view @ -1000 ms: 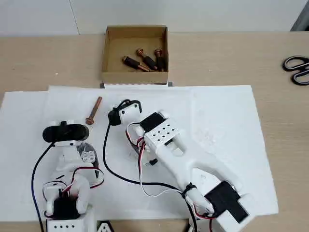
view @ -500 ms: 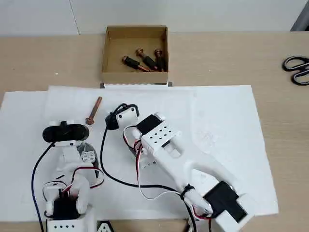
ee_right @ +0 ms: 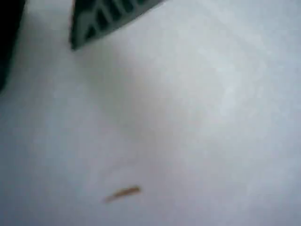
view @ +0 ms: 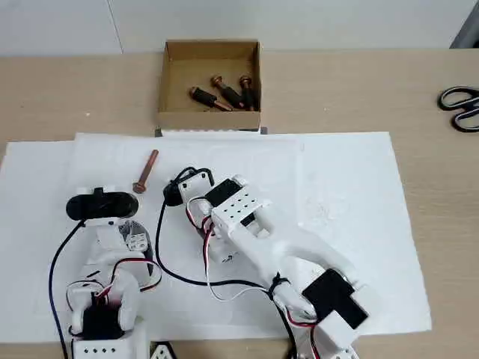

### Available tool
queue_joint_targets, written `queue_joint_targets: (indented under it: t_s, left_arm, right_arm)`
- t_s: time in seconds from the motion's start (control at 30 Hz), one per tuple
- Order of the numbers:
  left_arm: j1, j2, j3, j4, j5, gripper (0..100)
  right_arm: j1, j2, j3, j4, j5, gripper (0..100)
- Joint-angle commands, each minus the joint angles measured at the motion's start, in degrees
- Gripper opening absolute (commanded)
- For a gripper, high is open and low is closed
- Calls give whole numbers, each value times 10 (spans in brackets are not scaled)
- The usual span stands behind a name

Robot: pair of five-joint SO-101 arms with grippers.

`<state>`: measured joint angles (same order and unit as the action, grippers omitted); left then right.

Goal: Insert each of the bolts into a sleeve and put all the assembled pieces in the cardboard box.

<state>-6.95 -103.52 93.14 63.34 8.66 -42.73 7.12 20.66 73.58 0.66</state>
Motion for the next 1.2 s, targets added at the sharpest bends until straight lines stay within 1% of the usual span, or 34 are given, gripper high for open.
queue_joint_targets:
  t_s: [0.0, 0.13, 0.37, 0.47, 0.6, 0.7, 0.77, 0.87, 1.0, 1.17]
  left_arm:
    - [1, -6, -1, -13, 1, 6]
    - [1, -6, -1, -13, 1, 6]
    - [4, -6, -1, -14, 1, 6]
    - [4, -6, -1, -14, 1, 6]
    - [4, -6, -2, -14, 2, 6]
    - [4, -6, -2, -14, 4, 6]
    - [4, -5, -3, -11, 26, 6]
    - [4, -4, -39, 11, 53, 6]
    - [4, -3, -118, 16, 51, 6]
    - [4, 13, -191, 18, 18, 6]
  right_arm:
    - [5, 7, -27, -19, 6, 135]
    - [6, 7, -37, -17, 19, 7]
    - [27, 0, -61, -2, 23, 4]
    - [28, -12, -118, 65, 18, 4]
    - [38, -51, -178, 145, -24, 4]
    - [60, -91, -190, 194, -40, 4]
    - [78, -123, -190, 218, -59, 4]
    - [110, -176, -185, 240, -82, 4]
    - [150, -251, -127, 243, -84, 4]
    - [186, -353, -6, 239, -84, 4]
